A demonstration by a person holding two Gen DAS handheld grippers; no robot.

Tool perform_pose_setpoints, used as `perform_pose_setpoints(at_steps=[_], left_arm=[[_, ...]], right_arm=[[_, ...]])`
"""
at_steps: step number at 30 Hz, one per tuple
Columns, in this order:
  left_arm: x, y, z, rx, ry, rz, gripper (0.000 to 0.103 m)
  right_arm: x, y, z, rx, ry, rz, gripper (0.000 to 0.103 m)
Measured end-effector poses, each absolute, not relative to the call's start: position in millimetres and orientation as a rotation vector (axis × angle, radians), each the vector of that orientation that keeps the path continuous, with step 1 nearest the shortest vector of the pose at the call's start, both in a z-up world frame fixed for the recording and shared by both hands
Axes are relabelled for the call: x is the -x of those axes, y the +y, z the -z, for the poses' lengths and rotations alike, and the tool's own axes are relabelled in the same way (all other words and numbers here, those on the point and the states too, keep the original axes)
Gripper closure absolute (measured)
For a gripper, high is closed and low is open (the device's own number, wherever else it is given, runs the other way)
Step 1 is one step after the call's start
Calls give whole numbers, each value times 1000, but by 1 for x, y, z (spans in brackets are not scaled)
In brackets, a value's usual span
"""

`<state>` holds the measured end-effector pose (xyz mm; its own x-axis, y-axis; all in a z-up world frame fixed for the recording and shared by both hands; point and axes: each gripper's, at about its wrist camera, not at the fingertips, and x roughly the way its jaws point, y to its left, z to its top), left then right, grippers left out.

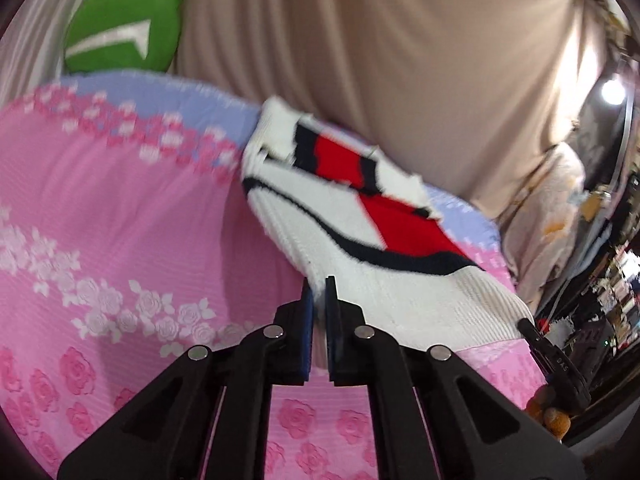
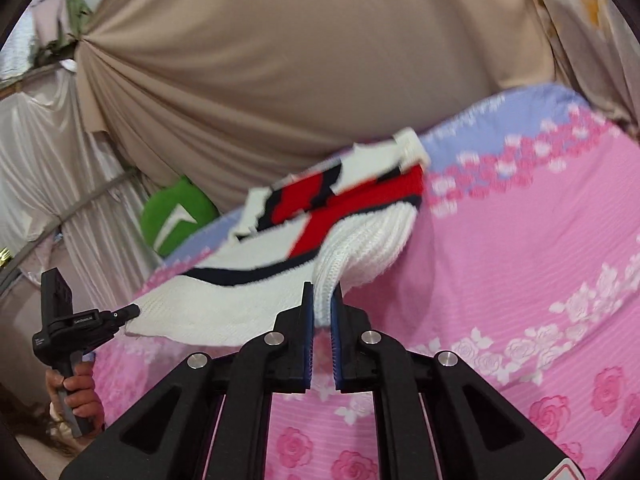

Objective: Fold small clothes

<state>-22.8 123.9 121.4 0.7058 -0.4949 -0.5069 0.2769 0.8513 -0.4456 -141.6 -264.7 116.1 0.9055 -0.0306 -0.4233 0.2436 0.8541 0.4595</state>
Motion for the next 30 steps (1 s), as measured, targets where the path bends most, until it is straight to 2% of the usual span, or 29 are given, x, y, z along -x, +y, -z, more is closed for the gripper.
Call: perform_pose_setpoints(at_steps=[6, 9, 13, 17, 22, 24, 27, 28, 30], left_arm=[[102, 136, -194, 298, 365, 531, 99], [124, 145, -216, 304, 271, 538, 99], [123, 154, -233, 321, 230, 520, 99], [74, 155, -235, 309, 271, 400, 103], [-50, 121, -199, 247, 511, 297, 103], [-69, 104, -178, 233, 615, 359, 103], [-54, 90, -157, 201, 681, 490, 102], [-44, 87, -151, 180, 705, 533, 97], [-21, 73, -135, 122, 773, 664, 78]], right_arm=[[195, -246, -181, -418, 194, 56, 96], [220, -238, -209, -376, 86, -7, 97], [226, -239, -234, -368, 10, -50, 97], [188, -266, -226, -409, 60, 18, 98], [94, -325, -172, -515, 268, 132, 98], [68, -332, -148, -528, 356, 195, 98], [67, -326, -135, -519, 360, 174, 98], [69, -322, -135, -504, 360, 176, 98], [72, -317, -135, -478, 364, 178, 98]])
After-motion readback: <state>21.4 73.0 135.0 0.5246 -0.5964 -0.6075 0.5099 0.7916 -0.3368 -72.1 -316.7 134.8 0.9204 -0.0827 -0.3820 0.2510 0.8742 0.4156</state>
